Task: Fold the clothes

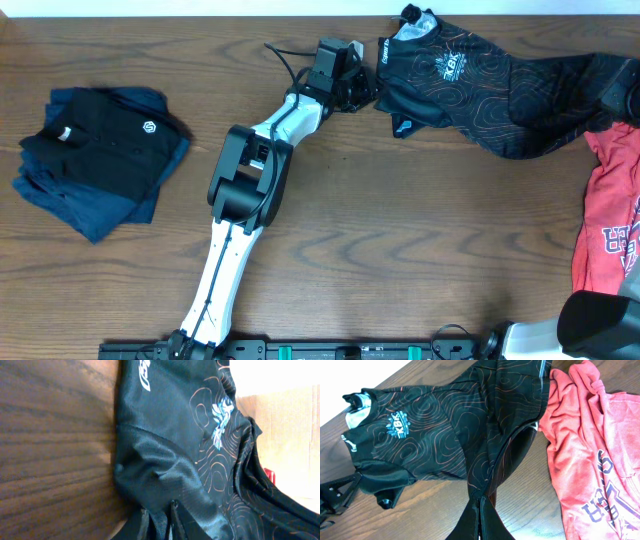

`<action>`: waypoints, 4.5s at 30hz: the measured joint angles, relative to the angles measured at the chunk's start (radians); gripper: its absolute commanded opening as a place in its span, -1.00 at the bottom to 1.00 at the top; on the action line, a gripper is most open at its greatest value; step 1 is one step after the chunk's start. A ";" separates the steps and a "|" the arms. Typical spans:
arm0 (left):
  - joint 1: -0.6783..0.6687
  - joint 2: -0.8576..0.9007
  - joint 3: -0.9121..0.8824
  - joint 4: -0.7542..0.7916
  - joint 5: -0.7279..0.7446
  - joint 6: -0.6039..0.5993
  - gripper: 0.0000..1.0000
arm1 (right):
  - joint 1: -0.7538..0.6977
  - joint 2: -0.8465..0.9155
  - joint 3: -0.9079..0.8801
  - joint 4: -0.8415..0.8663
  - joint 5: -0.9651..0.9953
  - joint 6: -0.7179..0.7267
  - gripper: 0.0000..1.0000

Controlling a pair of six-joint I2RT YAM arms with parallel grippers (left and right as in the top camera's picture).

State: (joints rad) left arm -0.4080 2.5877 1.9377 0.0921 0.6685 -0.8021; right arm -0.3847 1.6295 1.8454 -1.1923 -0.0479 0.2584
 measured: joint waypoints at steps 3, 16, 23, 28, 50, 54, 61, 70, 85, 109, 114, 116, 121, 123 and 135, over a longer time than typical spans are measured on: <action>0.000 0.000 0.000 0.023 -0.008 0.006 -0.88 | 0.000 0.000 0.000 0.000 0.000 0.000 -0.98; 0.012 -0.019 0.000 -0.065 0.107 0.035 -0.88 | 0.000 0.000 0.000 -0.002 0.001 -0.004 -0.98; 0.071 -0.202 -0.010 -0.503 0.007 0.293 -0.88 | 0.000 0.000 0.000 -0.014 0.005 -0.014 -0.98; 0.132 -0.408 -0.011 -0.745 -0.106 0.415 -0.88 | 0.000 0.000 0.000 -0.022 0.026 -0.015 -0.98; 0.551 -1.213 -0.011 -1.085 -0.175 0.523 -0.88 | 0.000 -0.241 0.011 0.066 0.014 -0.015 -0.98; 0.556 -1.294 -0.011 -1.119 -0.175 0.523 -0.88 | 0.000 -0.325 0.023 0.073 0.008 -0.016 -0.98; 0.554 -1.301 -0.011 -1.165 -0.175 0.540 -0.88 | 0.000 -0.325 0.032 0.076 -0.053 -0.033 -0.98; 0.477 -1.026 -0.011 -0.977 -0.175 0.607 -0.88 | 0.077 -0.024 0.033 0.268 -0.097 -0.072 -0.98; 0.519 -0.668 0.069 -0.159 -0.164 0.445 -0.88 | 0.099 0.209 0.188 0.732 -0.111 0.099 -0.97; 0.381 -0.776 0.031 -1.664 0.027 0.855 -0.88 | 0.061 0.131 0.043 -0.173 0.009 -0.059 -0.98; 0.336 -0.777 -0.177 -1.700 -0.099 0.901 -0.87 | 0.061 0.131 -0.156 -0.226 0.039 -0.055 -0.98; 0.331 -0.783 -0.286 -1.689 -0.139 0.905 -0.88 | 0.060 0.131 -0.230 -0.230 0.064 -0.045 -0.98; 0.331 -0.879 -0.598 -1.554 -0.213 0.880 -0.88 | 0.031 0.129 -0.383 -0.198 0.103 -0.027 -0.98; 0.331 -0.957 -0.703 -1.502 -0.241 0.853 -0.88 | 0.008 0.119 -0.440 -0.170 0.112 -0.024 -0.98; 0.331 -1.391 -1.021 -1.319 -0.301 0.606 -0.88 | -0.140 -0.142 -0.653 -0.069 0.129 -0.017 -0.98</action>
State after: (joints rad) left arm -0.0769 1.1965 0.9165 -1.2270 0.3676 -0.1963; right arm -0.5243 1.4876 1.1927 -1.2610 0.0807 0.2417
